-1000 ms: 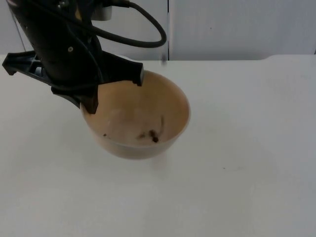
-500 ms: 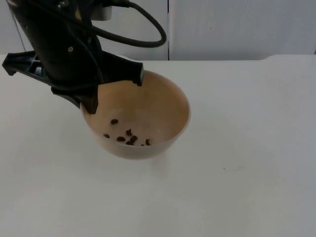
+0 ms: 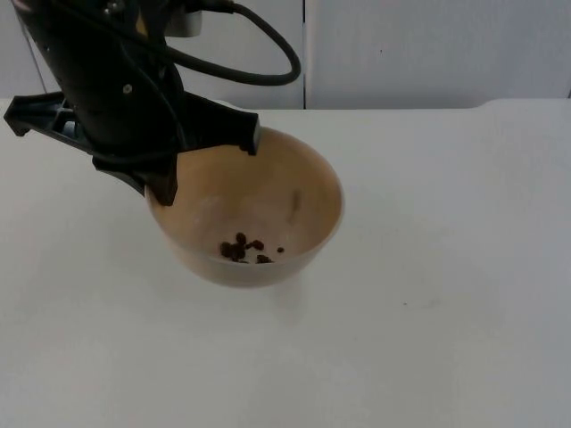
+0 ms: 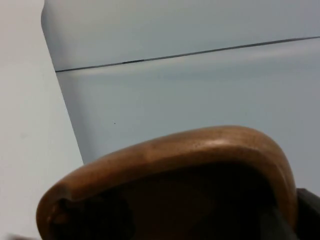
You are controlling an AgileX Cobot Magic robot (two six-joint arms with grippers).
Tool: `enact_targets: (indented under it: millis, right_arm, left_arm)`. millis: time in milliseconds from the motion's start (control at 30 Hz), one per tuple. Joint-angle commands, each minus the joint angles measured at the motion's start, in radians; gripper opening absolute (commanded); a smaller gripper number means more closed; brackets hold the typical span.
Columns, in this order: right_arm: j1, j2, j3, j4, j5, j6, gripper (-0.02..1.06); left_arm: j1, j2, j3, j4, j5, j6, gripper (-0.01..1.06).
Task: Pick up the bowl with the left hand and pour the coffee beans from the cup into the bowl with the right hand.
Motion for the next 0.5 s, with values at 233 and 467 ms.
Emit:
enact_targets:
  millis: [233,467]
  right_arm:
    - [0.004,-0.007,-0.005,-0.016,-0.01,-0.005,0.0]
    - [-0.005,-0.007,-0.005,0.011,-0.01,0.008,0.0]
  left_arm:
    - [-0.002,-0.006,-0.005,-0.009,-0.012,-0.012,0.0]
    - [-0.002,-0.006,-0.005,-0.009,-0.012,-0.012,0.0]
